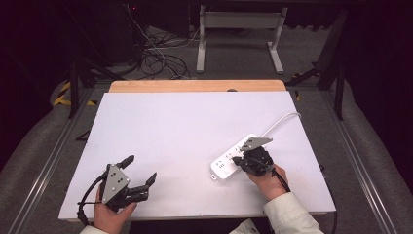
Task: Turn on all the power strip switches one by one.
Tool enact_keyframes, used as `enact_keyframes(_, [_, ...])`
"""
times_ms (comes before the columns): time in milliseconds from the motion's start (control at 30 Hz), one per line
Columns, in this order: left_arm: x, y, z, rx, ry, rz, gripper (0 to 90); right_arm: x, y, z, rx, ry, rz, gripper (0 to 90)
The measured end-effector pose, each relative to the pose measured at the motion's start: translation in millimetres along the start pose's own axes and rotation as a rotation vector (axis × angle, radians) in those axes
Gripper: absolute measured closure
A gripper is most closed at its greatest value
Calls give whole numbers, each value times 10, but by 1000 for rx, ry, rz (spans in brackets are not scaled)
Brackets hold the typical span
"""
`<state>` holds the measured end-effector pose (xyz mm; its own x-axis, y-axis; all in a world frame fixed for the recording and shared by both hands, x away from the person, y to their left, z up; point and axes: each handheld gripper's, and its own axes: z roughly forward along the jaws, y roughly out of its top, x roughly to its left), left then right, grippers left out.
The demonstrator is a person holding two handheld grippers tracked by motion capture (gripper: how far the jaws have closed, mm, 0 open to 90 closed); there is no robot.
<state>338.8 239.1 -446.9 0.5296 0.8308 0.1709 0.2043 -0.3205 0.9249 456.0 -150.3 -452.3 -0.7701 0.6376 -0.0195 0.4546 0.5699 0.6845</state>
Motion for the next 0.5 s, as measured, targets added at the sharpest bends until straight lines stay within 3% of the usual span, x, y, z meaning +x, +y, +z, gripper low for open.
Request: enact_keyframes(500, [6,1,-10,-1,4,6,151,31,34,33,29,-35,-6,900])
